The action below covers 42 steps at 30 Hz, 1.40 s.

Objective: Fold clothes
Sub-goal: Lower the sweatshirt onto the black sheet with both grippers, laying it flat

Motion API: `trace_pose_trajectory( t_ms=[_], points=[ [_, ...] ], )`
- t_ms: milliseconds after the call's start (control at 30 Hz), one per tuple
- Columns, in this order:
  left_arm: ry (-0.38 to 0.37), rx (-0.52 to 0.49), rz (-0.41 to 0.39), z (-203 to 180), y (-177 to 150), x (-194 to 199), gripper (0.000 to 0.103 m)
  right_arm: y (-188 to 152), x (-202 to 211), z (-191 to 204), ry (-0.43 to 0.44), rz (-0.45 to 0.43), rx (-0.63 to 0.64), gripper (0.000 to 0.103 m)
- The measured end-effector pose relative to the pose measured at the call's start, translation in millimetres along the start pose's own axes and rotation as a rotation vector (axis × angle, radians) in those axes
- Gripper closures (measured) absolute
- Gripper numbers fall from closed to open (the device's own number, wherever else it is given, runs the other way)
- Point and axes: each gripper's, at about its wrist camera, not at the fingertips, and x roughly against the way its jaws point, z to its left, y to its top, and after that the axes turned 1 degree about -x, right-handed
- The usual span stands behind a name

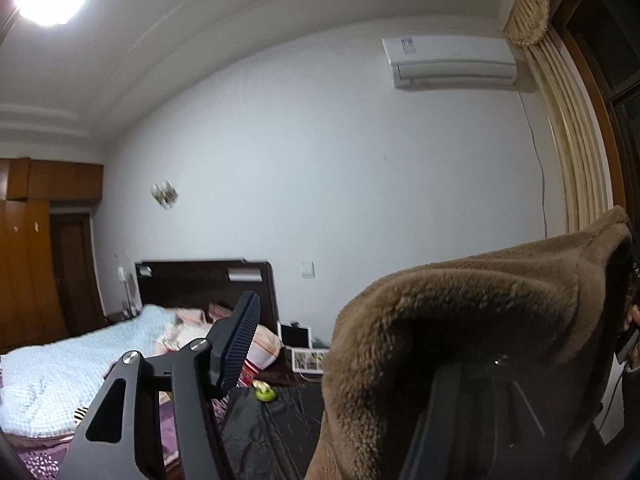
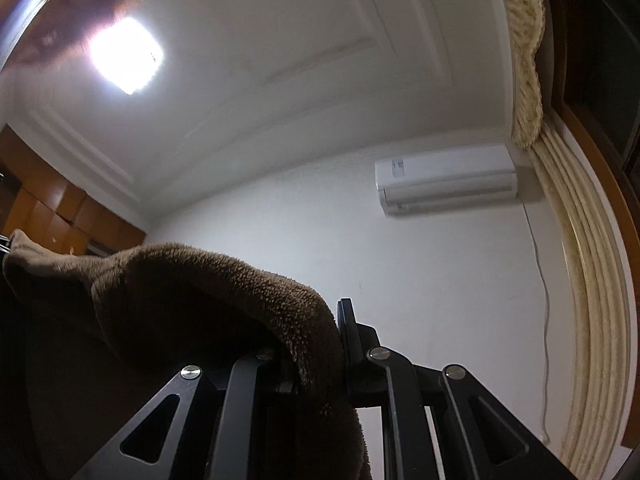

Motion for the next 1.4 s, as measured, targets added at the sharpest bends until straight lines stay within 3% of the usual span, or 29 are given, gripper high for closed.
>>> trace_pose_trajectory(
  t_ms=[167,500,800,1000,1133,1300,1400],
  points=[
    [-0.039,0.031,0.174,7.0,-37.9,-86.0,0.038,-56.8,-53.9,12.3,-0.018,0.21,0.002,0.088],
    [-0.111,0.107,0.52,16.6,-154.7,-288.8,0.04,-223.2,-175.1,34.3,-0.1,0.627,-0.009,0.088],
    [-0.143,0.114,0.811,14.2,-265.9,-446.9,0.04,-366.4,-274.0,46.8,-0.177,0.909,0.015,0.088],
    [-0.17,0.125,0.982,10.6,-338.8,-516.9,0.04,-463.6,-316.8,49.7,-0.201,1.089,0.029,0.088],
    [-0.18,0.131,1.082,5.5,-381.4,-549.2,0.04,-511.4,-321.8,53.5,-0.196,1.188,0.037,0.088],
    [-0.199,0.16,1.18,1.3,-415.8,-570.3,0.039,-553.2,-326.0,56.1,-0.176,1.309,0.007,0.087],
    [-0.192,0.161,1.211,0.3,-428.4,-577.0,0.033,-563.4,-325.1,58.3,-0.16,1.352,0.026,0.084]
  ],
)
